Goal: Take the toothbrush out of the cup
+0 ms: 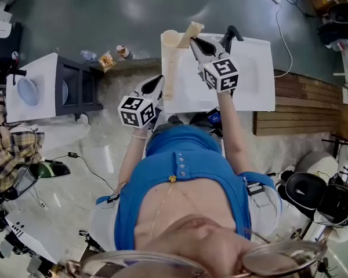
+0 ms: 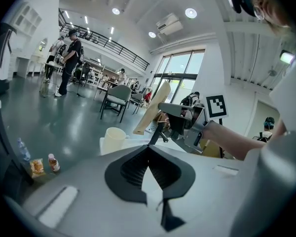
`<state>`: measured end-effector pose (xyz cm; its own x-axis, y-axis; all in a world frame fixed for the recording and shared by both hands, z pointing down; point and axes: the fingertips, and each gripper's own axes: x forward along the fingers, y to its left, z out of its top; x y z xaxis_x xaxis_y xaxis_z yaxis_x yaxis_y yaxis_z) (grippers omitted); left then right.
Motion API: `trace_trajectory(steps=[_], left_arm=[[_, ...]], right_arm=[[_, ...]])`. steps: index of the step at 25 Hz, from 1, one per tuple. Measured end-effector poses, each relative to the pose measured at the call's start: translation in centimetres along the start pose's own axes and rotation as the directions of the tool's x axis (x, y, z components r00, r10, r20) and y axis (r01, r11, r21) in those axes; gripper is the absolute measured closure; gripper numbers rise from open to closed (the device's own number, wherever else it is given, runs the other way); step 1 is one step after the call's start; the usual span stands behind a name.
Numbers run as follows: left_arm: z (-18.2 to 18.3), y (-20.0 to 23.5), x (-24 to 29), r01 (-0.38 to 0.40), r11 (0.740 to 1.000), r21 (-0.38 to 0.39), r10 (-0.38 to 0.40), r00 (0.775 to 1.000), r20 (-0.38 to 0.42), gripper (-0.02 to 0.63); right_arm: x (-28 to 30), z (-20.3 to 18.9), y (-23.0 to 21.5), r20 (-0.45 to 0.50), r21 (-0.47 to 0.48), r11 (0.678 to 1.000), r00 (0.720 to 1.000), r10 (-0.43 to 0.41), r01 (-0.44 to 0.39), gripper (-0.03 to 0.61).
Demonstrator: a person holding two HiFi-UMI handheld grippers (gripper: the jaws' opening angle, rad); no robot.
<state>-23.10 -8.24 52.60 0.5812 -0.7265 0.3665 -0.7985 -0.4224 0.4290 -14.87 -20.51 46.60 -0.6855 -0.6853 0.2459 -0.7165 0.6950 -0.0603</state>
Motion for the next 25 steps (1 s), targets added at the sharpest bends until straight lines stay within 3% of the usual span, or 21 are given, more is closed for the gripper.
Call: trace_trajectory(steps=[14,25], left_arm=[[0.7,-10.2,7.5,0.013,1.000,0.007,-0.013,1.000,0.006,0.614],[0.6,-15.4,11.6,-0.001,1.000,0.023,0.000,1.000,0.015,0.614]], right_arm=[[-9.8,0.0,-6.9,0.004,0.036,0.998,0.999,0.049,-0.049,0.566],[-14.9,-1.3,-11.5,-0.003,0.059,0.996,0.997,0.071,-0.071,0.566]])
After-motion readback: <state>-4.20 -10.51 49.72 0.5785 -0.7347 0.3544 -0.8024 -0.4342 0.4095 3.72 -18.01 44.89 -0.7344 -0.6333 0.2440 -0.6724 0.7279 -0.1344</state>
